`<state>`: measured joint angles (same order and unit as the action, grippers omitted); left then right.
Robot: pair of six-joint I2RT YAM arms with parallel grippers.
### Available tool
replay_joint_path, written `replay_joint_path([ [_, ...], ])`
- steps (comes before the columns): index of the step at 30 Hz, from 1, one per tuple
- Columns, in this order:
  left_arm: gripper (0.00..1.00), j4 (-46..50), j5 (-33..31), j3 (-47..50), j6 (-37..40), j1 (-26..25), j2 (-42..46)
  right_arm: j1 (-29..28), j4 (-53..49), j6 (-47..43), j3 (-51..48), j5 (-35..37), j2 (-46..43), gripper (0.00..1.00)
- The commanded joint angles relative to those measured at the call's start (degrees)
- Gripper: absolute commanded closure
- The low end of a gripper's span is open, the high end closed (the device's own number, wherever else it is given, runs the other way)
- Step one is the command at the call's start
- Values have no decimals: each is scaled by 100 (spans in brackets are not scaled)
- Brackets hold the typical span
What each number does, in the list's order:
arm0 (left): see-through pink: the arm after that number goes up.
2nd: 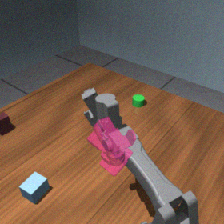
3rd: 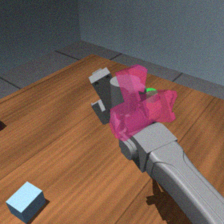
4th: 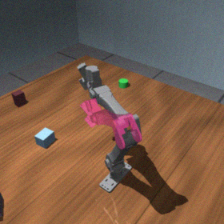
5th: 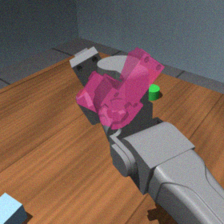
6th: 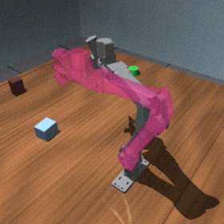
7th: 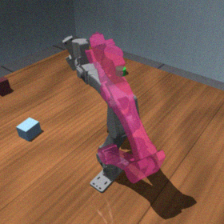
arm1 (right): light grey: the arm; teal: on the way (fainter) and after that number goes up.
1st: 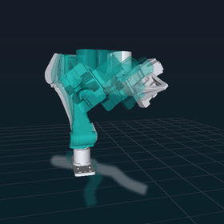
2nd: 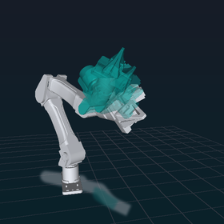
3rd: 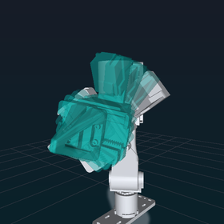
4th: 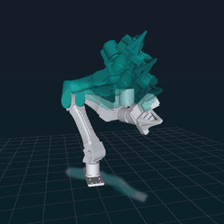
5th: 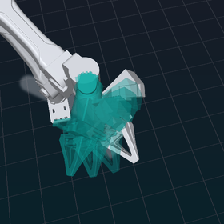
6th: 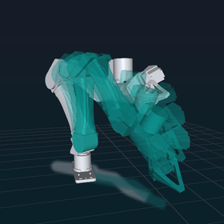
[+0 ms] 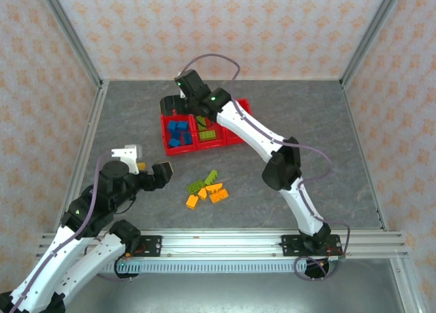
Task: Sort the legos into containers by color
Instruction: Place the lego in the container.
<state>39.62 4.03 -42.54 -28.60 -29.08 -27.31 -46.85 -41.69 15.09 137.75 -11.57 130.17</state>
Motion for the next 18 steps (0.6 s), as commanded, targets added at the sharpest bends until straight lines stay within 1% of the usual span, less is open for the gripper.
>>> replay_joint_path([
  [1, 1, -97, 80, 70, 66, 54, -101, -125, -560, -99, -203, 663, -472, 0],
  [3, 1, -89, 130, 75, 82, 52, -172, -176, -787, -89, -335, 956, -611, 0],
  [6, 1, -102, 263, 77, 130, 54, -316, -205, -1064, 44, -605, 1200, -840, 0],
  [9, 1, -136, 620, 107, 254, 54, -507, -219, -1191, 300, -1117, 1323, -1133, 0],
  [12, 1, -144, 944, 115, 376, 18, -834, -264, -1168, 643, -1956, 1383, -1475, 0],
  [14, 1, -137, 1117, 118, 447, -46, -1091, -335, -983, 936, -2709, 1436, -1763, 0],
  [18, 1, -109, 1215, 107, 500, -186, -1503, -438, -450, 1535, -4104, 1374, -2308, 3],
])
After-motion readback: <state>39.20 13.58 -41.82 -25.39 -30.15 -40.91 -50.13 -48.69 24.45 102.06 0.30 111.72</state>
